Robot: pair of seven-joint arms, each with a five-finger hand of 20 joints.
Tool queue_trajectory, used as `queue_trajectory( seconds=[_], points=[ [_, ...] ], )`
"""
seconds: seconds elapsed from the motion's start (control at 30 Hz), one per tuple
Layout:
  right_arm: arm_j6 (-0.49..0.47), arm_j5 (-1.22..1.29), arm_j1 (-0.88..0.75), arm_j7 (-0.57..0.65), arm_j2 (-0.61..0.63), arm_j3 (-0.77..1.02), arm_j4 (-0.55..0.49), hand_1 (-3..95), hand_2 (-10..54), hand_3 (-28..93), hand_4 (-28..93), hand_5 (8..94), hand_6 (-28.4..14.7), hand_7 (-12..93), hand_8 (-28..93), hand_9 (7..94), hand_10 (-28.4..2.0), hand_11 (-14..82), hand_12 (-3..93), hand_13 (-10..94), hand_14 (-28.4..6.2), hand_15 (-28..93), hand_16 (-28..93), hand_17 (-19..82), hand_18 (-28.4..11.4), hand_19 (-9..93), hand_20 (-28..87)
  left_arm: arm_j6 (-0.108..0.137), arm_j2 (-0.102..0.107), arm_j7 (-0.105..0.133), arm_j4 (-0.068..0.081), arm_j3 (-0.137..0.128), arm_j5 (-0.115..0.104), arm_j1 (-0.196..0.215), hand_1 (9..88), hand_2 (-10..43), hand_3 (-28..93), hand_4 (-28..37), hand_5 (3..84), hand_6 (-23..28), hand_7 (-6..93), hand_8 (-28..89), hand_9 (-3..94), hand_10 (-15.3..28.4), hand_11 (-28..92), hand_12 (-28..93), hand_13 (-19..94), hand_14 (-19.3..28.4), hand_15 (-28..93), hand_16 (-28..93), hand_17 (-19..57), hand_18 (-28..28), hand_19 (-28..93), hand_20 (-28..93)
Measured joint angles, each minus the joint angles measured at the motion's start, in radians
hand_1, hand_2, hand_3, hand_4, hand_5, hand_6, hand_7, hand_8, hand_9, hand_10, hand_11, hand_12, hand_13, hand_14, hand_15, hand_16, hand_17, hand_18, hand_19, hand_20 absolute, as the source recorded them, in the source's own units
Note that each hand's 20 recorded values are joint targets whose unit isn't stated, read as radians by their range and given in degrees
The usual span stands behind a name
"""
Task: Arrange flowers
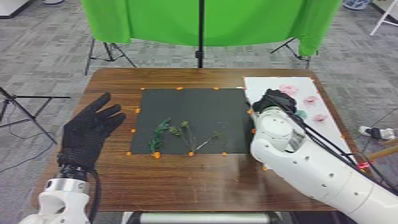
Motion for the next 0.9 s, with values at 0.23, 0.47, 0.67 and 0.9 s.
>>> queue_trajectory(
  seconds=[0.23,0.47,0.67,0.9],
  points=[
    [-0.035,0.007,-0.009,0.009,-0.037,0.012,0.031,30.7,-7.5,74,-24,62.7,-9.9,11,-11,68.4,-21.1,43.1,16.2,64,-18.8,76,10,31,-28.4,93,41,0.0,-0.004,-0.003,0.001,0.0,0.0,-0.002,26.7,8.5,79,-22.3,39.8,10.3,14.3,-10,38.5,21.5,28,11,29,28.4,58,-10,-7.6,25.3,58,12],
    [-0.097,-0.01,0.036,0.01,-0.058,-0.025,0.076,49.4,-9.5,68,-28,81.2,-4.1,25,2,79.0,-13.8,47.8,19.7,73,-12.6,77,13,37,-27.2,93,48,-0.001,-0.004,-0.003,0.001,0.004,0.0,-0.01,26.8,8.5,79,-22.3,39.7,10.3,14.3,-10,38.4,21.5,28,11,29,28.4,57,-10,-7.6,25.2,58,12],
    [-0.149,-0.045,0.043,-0.006,-0.057,-0.046,0.076,55.6,-9.5,68,-28,89.1,-2.7,27,7,87.0,-12.5,46.3,23.2,79,-10.6,77,15,40,-26.3,93,54,-0.001,-0.004,-0.003,0.001,0.004,0.0,-0.011,26.7,8.5,79,-22.2,39.7,10.3,14.3,-10,38.4,21.5,28,11,29,28.4,58,-10,-7.6,25.2,58,12],
    [-0.028,-0.069,0.045,-0.019,-0.019,-0.091,0.071,54.8,-9.5,72,-28,90.7,-3.7,26,10,88.6,-12.6,46.6,23.3,80,-10.7,77,16,41,-25.9,93,57,-0.001,-0.004,-0.002,0.001,0.003,0.001,-0.01,26.8,8.5,79,-22.3,39.6,10.3,14.4,-10,38.5,21.6,28,11,29,28.4,58,-10,-7.6,25.2,58,12]
  ],
)
